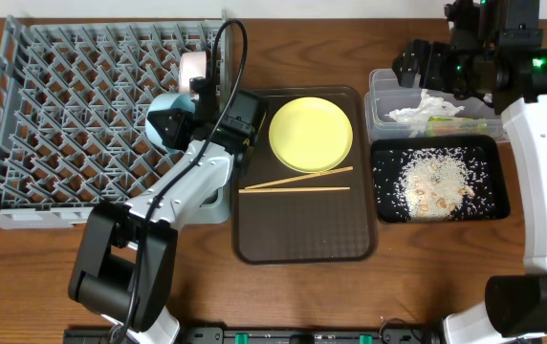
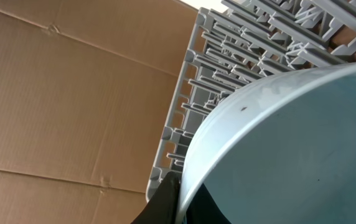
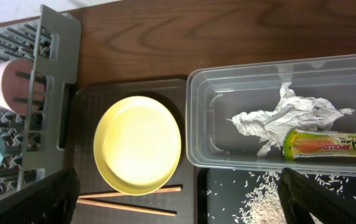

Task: Sort waste into correct bins and load items into the dishwasher
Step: 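Lower the light-blue bowl between the rack tines with the left gripper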

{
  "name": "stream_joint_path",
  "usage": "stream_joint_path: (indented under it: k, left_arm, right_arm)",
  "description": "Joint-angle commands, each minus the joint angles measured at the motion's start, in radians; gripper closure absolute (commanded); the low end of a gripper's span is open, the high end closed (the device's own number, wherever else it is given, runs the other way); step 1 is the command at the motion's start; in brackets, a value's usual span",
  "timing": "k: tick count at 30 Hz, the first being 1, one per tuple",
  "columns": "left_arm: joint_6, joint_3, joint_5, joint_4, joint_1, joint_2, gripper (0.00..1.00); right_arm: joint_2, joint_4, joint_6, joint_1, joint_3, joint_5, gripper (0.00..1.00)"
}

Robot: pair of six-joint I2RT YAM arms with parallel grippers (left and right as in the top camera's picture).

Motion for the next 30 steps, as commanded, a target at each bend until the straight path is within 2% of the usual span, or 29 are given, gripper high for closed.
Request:
stream_joint_path:
  k: [1,12,14,18,22,25,30]
  left_arm:
    - [-0.026,-0.008,0.0,0.004,-0.002,0.015,0.93]
    - [-0.025,-0.008,0.025,0.003,-0.055,0.015,0.91]
    - [-0.025,-0.008,0.06,0.003,-0.065,0.015,0.84]
    - [-0.025,-0.008,0.135,0.001,-0.077,0.015,0.57]
    - [-0.025,-0.008,0.224,-0.001,-0.08,0.015,0.37]
    - [-0.025,-0.008,0.282,-0.008,-0.08,0.015,0.29]
    - [-0.024,-0.007,0.288,-0.008,-0.092,0.014,0.2]
  right_arm:
    - [0.006,0.0,0.007,0.006,0.0,0.003,0.01]
    - [0.006,0.0,0.007,0.006,0.0,0.002,0.01]
    - [0.006,0.0,0.007,0.006,0.0,0.003,0.01]
    - [0.006,0.0,0.007,0.006,0.0,0.003,0.01]
    - [0.006,0.0,0.007,0.006,0.0,0.003,0.01]
    - [0.006,0.0,0.007,0.006,0.0,0.003,0.01]
    - [0.006,0.0,0.007,0.006,0.0,0.003,0.01]
